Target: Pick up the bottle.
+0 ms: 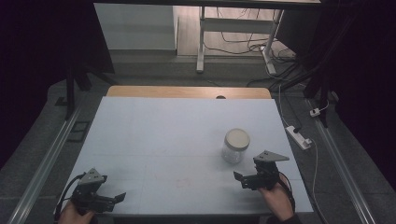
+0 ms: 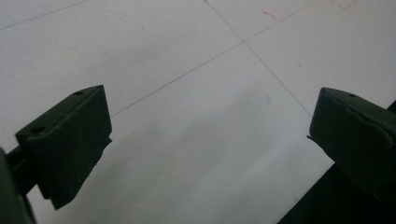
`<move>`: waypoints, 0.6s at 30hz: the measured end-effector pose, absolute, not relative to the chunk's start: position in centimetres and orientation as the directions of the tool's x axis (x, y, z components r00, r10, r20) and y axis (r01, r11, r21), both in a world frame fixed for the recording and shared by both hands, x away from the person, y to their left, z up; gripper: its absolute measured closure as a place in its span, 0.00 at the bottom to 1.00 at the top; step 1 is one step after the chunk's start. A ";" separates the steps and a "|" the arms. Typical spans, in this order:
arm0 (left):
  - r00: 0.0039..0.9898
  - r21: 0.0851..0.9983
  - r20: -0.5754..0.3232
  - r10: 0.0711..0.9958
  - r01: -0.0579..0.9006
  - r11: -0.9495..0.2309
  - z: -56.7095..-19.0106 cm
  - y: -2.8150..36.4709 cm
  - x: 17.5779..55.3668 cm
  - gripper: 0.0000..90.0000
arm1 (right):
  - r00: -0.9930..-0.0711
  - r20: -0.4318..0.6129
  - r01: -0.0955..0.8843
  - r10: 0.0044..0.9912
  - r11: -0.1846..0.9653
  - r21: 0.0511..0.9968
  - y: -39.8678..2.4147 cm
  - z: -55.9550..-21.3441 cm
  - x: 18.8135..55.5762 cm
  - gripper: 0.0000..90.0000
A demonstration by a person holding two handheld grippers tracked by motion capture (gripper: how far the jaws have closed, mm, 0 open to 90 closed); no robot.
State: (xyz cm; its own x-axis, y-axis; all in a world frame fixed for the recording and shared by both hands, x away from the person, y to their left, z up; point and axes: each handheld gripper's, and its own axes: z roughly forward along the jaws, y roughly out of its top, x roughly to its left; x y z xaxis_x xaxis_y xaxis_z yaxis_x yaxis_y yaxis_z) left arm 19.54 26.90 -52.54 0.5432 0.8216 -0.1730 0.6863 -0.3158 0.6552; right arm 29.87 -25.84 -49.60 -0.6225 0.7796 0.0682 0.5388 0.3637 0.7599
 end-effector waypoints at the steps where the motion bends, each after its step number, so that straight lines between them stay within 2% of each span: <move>1: 0.543 0.655 -0.173 0.822 0.686 -0.316 -52.5 26.9 19.5 0.00 | -0.622 0.069 0.541 0.780 0.364 0.758 -25.8 -49.6 30.0 0.00; 18: 0.542 0.651 -0.181 0.821 0.692 -0.313 -52.6 26.9 19.6 0.00 | -0.631 0.078 0.537 0.772 0.362 0.762 -25.6 -49.7 32.8 0.00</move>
